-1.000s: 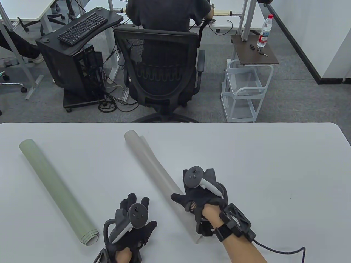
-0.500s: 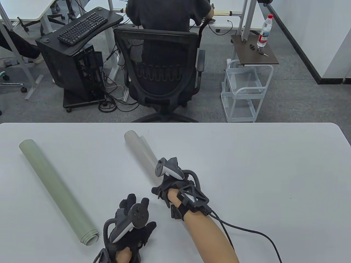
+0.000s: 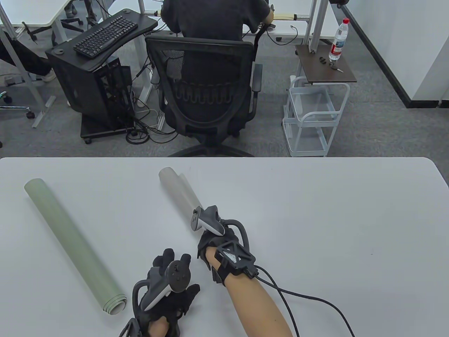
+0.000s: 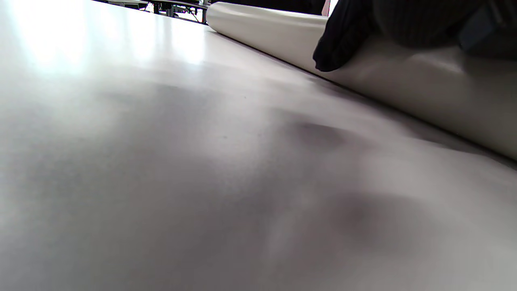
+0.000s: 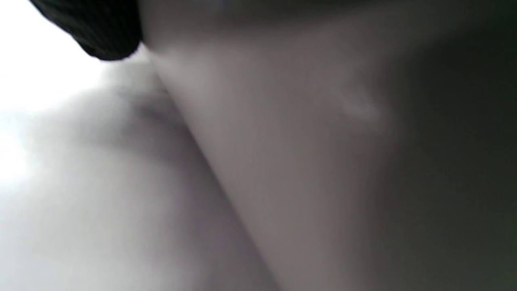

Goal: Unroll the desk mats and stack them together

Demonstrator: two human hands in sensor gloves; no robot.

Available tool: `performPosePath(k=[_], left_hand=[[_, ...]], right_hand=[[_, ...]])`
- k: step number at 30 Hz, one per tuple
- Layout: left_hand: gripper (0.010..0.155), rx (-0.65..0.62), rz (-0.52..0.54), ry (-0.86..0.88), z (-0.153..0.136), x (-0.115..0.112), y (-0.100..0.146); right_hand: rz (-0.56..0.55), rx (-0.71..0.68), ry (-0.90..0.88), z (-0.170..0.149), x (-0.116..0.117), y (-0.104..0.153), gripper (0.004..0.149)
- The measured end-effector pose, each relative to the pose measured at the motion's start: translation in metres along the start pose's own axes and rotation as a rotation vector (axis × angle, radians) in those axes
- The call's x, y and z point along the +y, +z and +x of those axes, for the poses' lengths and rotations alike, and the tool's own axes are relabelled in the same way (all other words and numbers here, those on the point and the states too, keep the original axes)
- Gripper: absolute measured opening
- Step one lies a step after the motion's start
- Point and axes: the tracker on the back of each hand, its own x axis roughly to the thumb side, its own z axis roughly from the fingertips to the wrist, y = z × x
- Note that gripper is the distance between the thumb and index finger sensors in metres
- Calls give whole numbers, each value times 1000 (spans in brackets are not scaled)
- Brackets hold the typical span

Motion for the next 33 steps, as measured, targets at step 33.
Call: performPosePath(k=[33], left_hand=[[73, -219, -336, 1014, -5, 38, -63]], right_hand=[[305, -761, -1547, -117, 25, 53, 82]])
